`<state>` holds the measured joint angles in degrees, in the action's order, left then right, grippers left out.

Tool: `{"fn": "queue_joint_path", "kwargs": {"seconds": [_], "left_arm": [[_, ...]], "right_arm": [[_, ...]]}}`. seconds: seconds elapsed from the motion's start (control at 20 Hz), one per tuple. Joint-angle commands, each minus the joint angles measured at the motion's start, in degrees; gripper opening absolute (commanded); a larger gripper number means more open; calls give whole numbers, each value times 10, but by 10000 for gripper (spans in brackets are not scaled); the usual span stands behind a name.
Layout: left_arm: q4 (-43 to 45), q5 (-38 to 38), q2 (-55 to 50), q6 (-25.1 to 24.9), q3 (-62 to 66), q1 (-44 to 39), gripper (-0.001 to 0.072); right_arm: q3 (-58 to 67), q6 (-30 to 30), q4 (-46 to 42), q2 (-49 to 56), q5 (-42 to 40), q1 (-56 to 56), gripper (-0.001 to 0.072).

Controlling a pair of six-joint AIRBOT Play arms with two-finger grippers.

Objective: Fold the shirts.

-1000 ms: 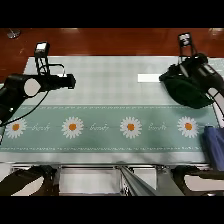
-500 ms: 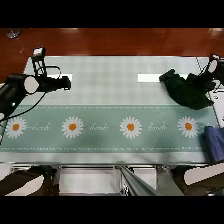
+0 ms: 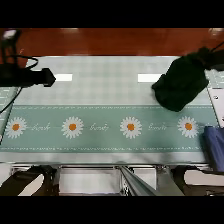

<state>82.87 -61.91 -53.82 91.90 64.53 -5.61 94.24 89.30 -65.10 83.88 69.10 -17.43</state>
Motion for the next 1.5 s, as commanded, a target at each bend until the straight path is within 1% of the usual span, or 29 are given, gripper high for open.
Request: {"fn": "queue_joint_path", "kwargs": {"seconds": [0.0, 0.05, 0.2, 0.35, 0.45, 0.55, 0.65, 0.7, 0.8, 0.85, 0.9, 0.95, 1.05, 1.1, 1.15, 1.2, 1.3, 1.35, 1.45], "left_arm": [[-20, -37, 161, -2, -51, 6, 703], [-34, -37, 209, 15, -84, 6, 703], [-87, -37, 316, 19, -178, 6, 703], [-100, -37, 359, 43, -238, 6, 703], [-137, -39, 355, 2, -254, 6, 703], [-161, -27, 343, -2, -258, 6, 703], [-172, -5, 325, -2, -258, 6, 703], [-176, 6, 315, -2, -258, 6, 703], [-180, 19, 293, -2, -258, 6, 703], [-180, 19, 283, -2, -258, 6, 703], [-180, 19, 272, -2, -258, 6, 702], [-179, 19, 263, -5, -258, 6, 703], [-179, 29, 250, -19, -258, 6, 703], [-177, 51, 248, -19, -258, 6, 703], [-174, 78, 248, -19, -257, 6, 703], [-173, 101, 248, -19, -257, 7, 703], [-174, 116, 248, -19, -257, 7, 702], [-174, 113, 248, -19, -258, 7, 702], [-174, 102, 246, -19, -258, 7, 702]], "right_arm": [[18, -43, 92, -131, -61, -1, 29], [18, -58, 108, -167, -71, -1, 29], [18, -95, 152, -252, -93, -1, 29], [21, -139, 207, -314, -109, -1, 29], [65, -146, 223, -324, -110, 2, 29], [131, -145, 221, -318, -107, 35, 29], [171, -142, 214, -313, -91, 93, 29], [171, -138, 205, -313, -79, 130, 29], [165, -123, 172, -299, -20, 204, 29], [149, -122, 161, -293, 4, 244, 29], [115, -122, 144, -292, 9, 292, 29], [77, -115, 113, -292, 6, 337, 29], [-38, -67, 20, -292, -25, 429, 29], [-104, -36, -17, -290, -57, 467, 29], [-179, 5, -32, -284, -104, 500, 29], [-243, 31, -20, -271, -146, 526, 30], [-343, 107, 32, -229, -215, 574, 31], [-366, 104, 57, -203, -244, 596, 31], [-367, 105, 73, -138, -272, 633, 31]]}}
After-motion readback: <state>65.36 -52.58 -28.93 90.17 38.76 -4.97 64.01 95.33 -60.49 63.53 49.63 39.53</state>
